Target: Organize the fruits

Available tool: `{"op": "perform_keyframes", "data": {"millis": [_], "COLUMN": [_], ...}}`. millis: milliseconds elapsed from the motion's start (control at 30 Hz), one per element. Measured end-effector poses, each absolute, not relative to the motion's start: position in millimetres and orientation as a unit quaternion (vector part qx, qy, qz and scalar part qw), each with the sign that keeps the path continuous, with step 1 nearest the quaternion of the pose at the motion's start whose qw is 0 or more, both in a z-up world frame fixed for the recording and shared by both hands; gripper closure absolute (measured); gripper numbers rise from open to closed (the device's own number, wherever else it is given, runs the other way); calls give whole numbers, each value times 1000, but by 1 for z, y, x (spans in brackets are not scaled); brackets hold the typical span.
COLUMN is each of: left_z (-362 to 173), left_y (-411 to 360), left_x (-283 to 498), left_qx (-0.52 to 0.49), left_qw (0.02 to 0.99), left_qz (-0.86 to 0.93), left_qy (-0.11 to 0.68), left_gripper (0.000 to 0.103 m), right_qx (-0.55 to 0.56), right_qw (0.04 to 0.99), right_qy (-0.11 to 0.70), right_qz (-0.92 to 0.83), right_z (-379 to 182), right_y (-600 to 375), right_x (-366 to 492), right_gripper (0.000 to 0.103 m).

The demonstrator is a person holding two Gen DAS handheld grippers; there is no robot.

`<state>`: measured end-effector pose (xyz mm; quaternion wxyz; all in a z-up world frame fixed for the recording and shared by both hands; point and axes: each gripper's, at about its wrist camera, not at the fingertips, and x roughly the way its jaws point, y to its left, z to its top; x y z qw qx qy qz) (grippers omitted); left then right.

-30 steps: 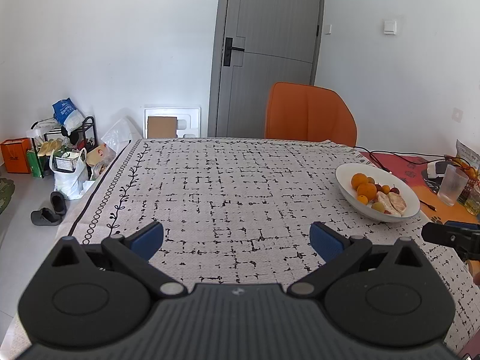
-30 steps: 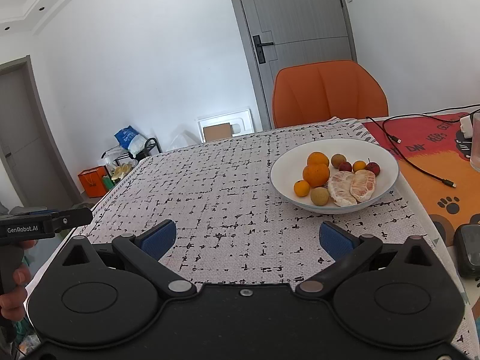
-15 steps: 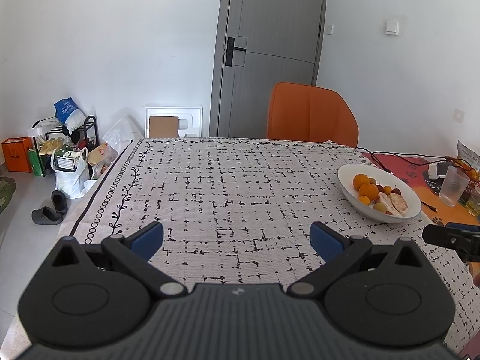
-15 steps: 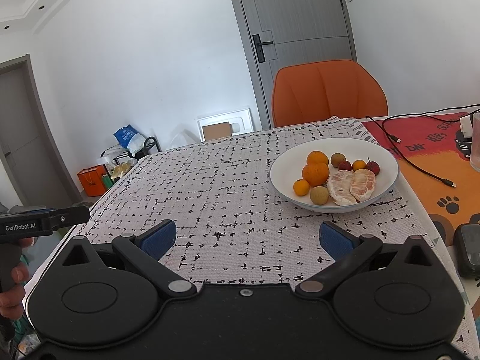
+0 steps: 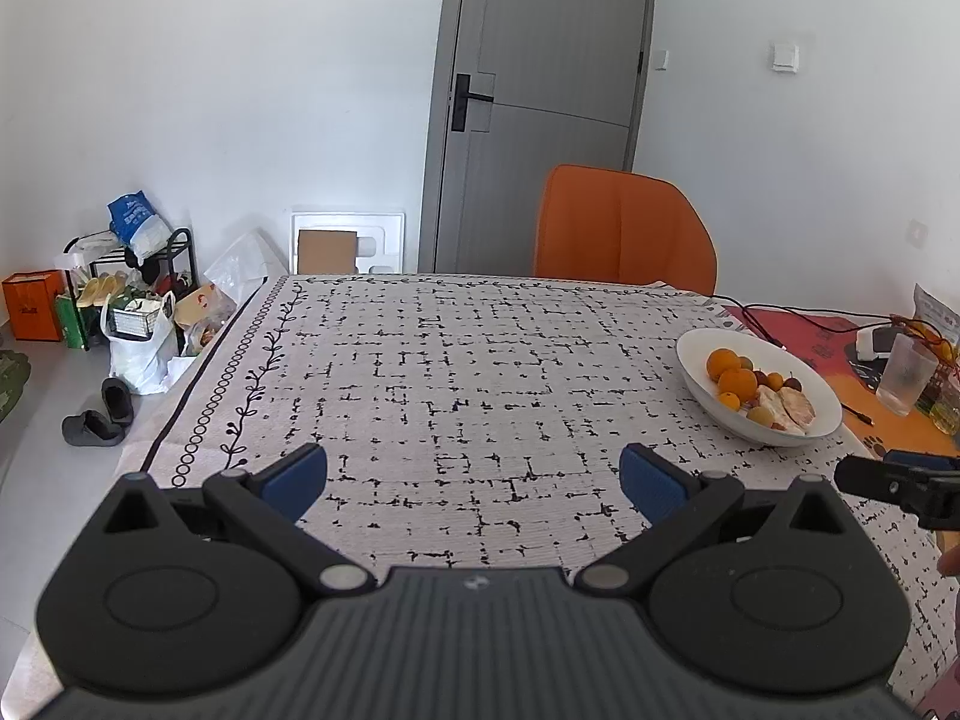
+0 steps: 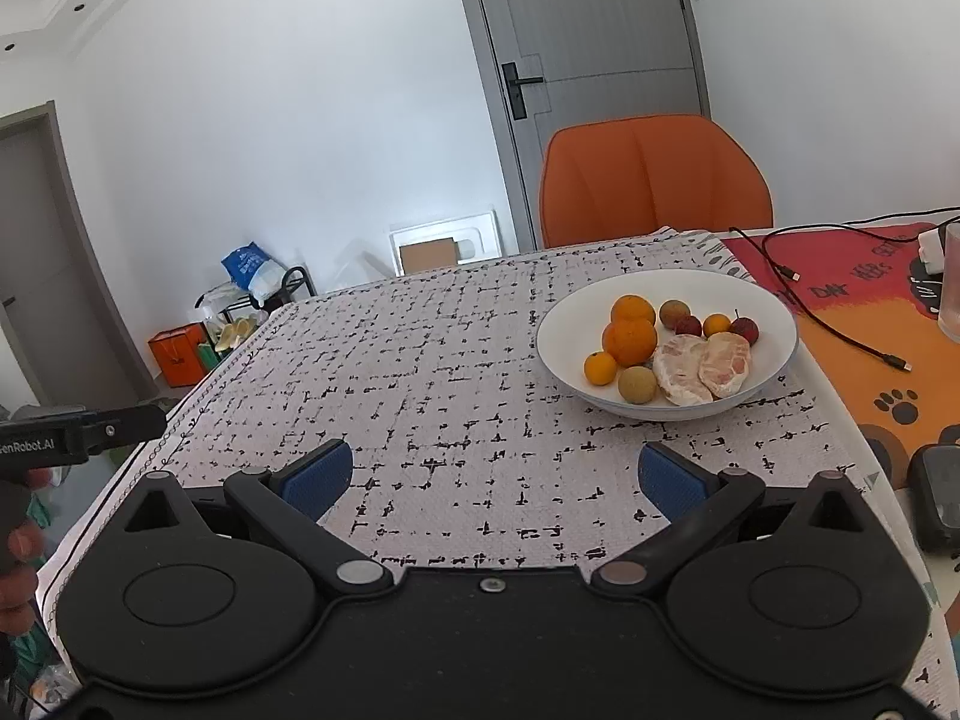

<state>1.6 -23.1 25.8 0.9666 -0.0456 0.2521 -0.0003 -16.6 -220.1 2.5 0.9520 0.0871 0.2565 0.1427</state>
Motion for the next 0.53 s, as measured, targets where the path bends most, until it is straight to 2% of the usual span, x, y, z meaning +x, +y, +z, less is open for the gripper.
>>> {"op": "perform_keyframes", "data": {"millis": [533], "left_z": [23], "left_y": [-19], "left_x": [4], "left_qx": [-50], "left_qw": [966], "left_qz": [2], "left_qy": [253], "left_gripper": [0], "right_qx": [82], "right_qw": [950], "right_qy": [265], "right_qz": [144], "right_z": [-2], "right_y": [-216], "right_x": [-15], "right_gripper": [0]}}
